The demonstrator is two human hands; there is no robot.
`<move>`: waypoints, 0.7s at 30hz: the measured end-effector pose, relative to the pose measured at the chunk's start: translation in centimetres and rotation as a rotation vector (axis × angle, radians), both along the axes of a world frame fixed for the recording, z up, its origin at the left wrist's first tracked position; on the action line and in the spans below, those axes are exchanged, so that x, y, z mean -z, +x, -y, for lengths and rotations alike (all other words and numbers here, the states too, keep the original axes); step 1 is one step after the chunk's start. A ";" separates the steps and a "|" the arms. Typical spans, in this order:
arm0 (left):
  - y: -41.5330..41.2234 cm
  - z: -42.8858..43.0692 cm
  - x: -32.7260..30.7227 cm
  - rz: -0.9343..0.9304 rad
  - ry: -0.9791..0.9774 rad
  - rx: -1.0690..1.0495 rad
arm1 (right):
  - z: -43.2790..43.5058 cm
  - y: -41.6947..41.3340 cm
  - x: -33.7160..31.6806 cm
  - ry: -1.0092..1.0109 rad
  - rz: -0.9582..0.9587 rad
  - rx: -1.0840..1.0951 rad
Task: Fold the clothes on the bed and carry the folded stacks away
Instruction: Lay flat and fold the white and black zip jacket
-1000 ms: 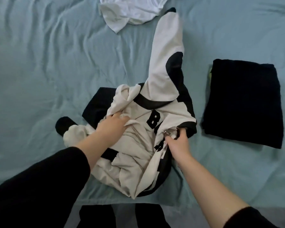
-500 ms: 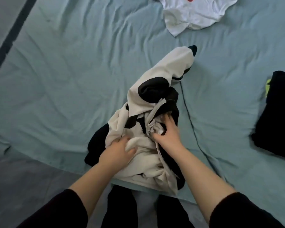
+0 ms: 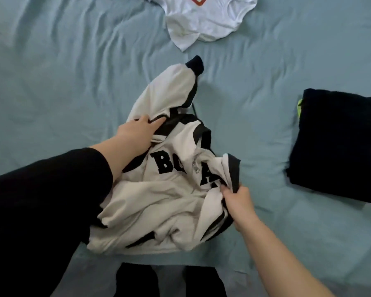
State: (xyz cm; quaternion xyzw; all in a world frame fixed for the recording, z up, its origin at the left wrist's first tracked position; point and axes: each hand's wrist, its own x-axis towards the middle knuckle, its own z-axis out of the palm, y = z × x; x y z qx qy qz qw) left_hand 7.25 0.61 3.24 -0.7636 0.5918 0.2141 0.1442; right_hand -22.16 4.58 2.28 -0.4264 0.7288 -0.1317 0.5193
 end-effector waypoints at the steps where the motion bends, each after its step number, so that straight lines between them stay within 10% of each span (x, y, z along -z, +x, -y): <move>1: -0.3 0.0 0.1 -0.051 0.005 -0.069 | 2.0 -0.6 -0.3 -0.034 -0.024 -0.014; 15: -2.4 10.6 -7.3 -0.315 -0.534 -0.686 | 28.9 -1.8 -10.4 -0.459 -0.198 -0.251; 21: -5.6 9.3 -4.2 -0.348 -0.401 -0.805 | 27.2 -3.0 -8.1 -0.357 -0.131 -0.426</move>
